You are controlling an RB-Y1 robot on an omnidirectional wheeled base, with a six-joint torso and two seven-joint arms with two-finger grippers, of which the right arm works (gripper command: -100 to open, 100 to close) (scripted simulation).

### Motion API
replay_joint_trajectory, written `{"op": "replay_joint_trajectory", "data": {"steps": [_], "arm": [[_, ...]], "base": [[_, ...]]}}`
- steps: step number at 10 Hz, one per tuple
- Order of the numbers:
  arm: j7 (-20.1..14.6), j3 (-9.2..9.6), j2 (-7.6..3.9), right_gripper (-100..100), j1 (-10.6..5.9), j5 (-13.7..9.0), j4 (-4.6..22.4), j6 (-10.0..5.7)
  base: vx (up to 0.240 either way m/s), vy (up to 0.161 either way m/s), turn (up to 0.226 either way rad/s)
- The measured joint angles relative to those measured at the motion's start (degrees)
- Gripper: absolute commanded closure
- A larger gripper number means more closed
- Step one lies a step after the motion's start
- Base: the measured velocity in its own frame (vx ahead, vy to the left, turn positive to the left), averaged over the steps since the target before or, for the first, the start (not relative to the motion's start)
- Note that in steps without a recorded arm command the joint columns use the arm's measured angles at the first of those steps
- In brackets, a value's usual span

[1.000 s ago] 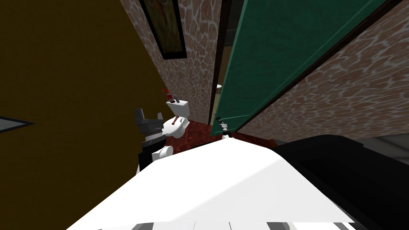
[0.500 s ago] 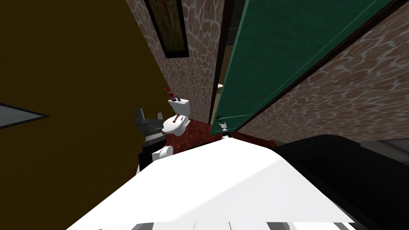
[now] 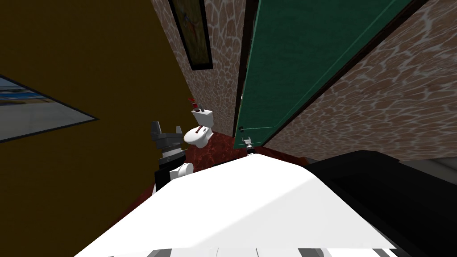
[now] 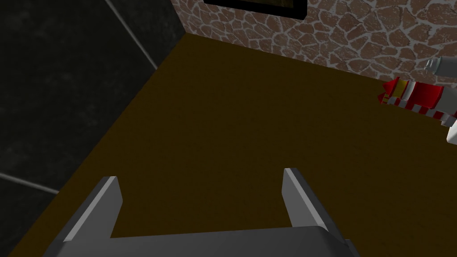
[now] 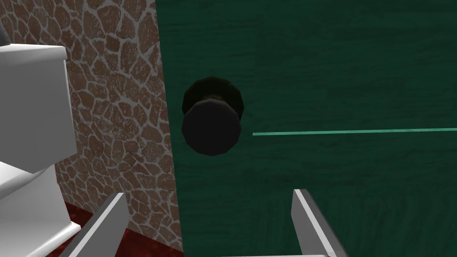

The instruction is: Pull the door open

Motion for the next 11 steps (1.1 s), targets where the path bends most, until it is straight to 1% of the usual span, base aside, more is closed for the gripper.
{"op": "replay_joint_trajectory", "data": {"steps": [1, 2, 3, 4, 5, 6, 8, 9, 10, 11], "arm": [[-0.11, 0.10, -0.03, -100, 0.05, 0.05, -0.04, -0.13], [-0.05, -0.85, 0.23, -100, -0.31, 0.38, 0.48, -0.10], [-0.41, -1.86, 0.54, -100, -1.46, 0.91, 2.39, -0.54], [-0.69, -3.06, 0.85, -100, -2.26, 1.43, 3.69, -0.89], [-0.66, -4.51, 1.40, -100, -3.06, 1.99, 4.85, -1.06], [-0.85, -6.12, 1.64, -100, -4.08, 2.58, 6.28, -1.17], [-0.84, -9.59, 2.76, -100, -6.05, 3.92, 9.02, -1.35], [-1.04, -11.30, 3.17, -100, -7.08, 4.65, 10.71, -1.61], [-1.41, -12.93, 3.65, -100, -8.43, 5.43, 13.01, -2.15], [-1.29, -14.11, 3.96, -100, -8.54, 5.73, 12.99, -2.07]], "base": [[-0.015, -0.014, 0.159], [0.010, -0.014, 0.241], [0.025, -0.020, 0.169], [0.026, -0.023, 0.169], [0.024, -0.027, 0.207], [0.024, -0.038, 0.221], [0.013, -0.058, 0.196], [0.013, -0.057, 0.214], [0.007, -0.043, 0.067], [0.008, -0.040, 0.110]]}}
